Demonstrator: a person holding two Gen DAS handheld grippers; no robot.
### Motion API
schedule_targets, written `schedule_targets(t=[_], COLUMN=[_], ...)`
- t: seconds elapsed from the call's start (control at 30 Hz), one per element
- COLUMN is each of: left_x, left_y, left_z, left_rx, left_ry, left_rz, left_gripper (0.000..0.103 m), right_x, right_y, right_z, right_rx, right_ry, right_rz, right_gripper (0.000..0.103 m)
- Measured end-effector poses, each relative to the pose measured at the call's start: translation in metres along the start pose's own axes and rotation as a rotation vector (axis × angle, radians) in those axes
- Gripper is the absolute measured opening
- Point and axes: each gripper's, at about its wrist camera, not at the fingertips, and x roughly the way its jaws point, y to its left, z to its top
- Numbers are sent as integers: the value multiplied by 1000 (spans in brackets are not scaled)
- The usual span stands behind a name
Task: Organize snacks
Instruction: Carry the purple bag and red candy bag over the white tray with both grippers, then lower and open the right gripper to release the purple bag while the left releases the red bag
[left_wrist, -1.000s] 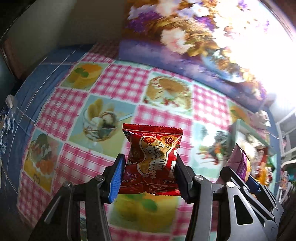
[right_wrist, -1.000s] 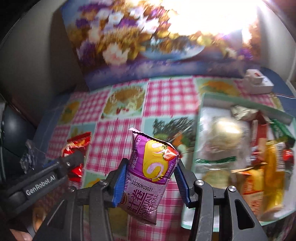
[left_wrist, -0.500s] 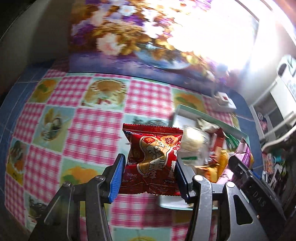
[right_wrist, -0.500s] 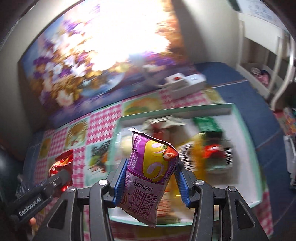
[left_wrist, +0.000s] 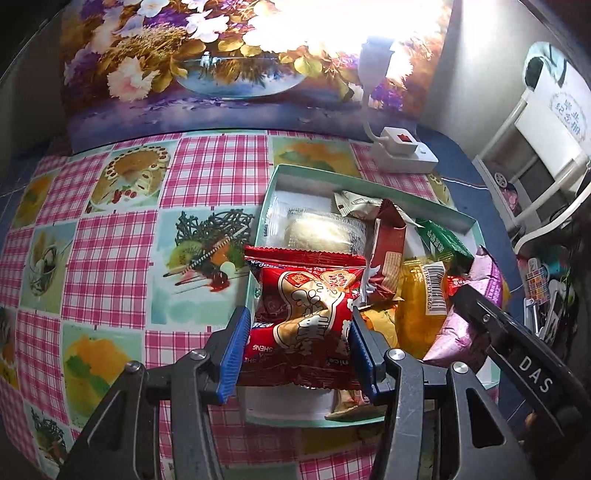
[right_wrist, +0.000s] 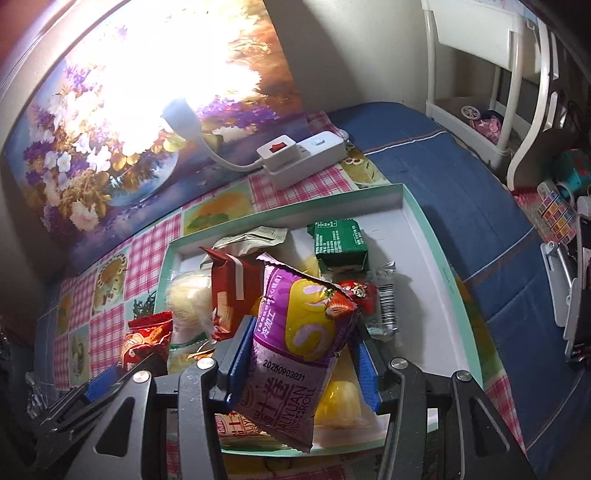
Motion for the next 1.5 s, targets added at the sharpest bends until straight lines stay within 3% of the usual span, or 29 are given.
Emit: schedule_targets(t=[0.3, 0.43, 0.67, 0.93, 1.03, 1.17, 1.23, 1.27, 1.33, 1.4, 1.43, 1.5], left_x=[-2, 4, 11, 21, 20, 16, 13, 11, 7, 4, 2, -3], left_y=[4, 2, -5, -3, -3, -4, -3, -2, 1, 4, 8, 17], left_z=[7, 5, 2, -1, -1, -1, -1, 0, 1, 2, 3, 4], left_rx=[-11, -8, 12, 1, 4, 3, 2, 1, -3, -13, -24, -47], left_ry=[-26, 1, 29, 66, 66, 69, 72, 72, 66, 60, 55, 40], left_rz=[-47, -53, -65, -68, -59, -63, -65, -59, -41, -22, -7, 39], left_gripper=[54, 54, 54, 54, 67, 68, 68, 69, 69, 77, 88, 91], right_x=[-6, -9, 8, 25, 25, 24, 23, 23, 21, 18, 17, 15], right_y=[-12, -21, -25, -22, -23, -23, -22, -21, -20, -20, -18, -15], right_z=[2, 4, -1, -8, -8, -8, -9, -8, -6, -5, -5, -5], right_rx=[13, 12, -17, -34, -32, -30, -30, -30, -32, -25, -23, -31], right_ry=[-15, -17, 59, 112, 113, 110, 108, 106, 94, 85, 80, 70], right_rz=[-33, -84, -132, -123, -133, -134, -141, -147, -152, -137, -136, -137], right_gripper=[53, 53, 53, 53, 53, 54, 62, 72, 75, 79, 82, 98])
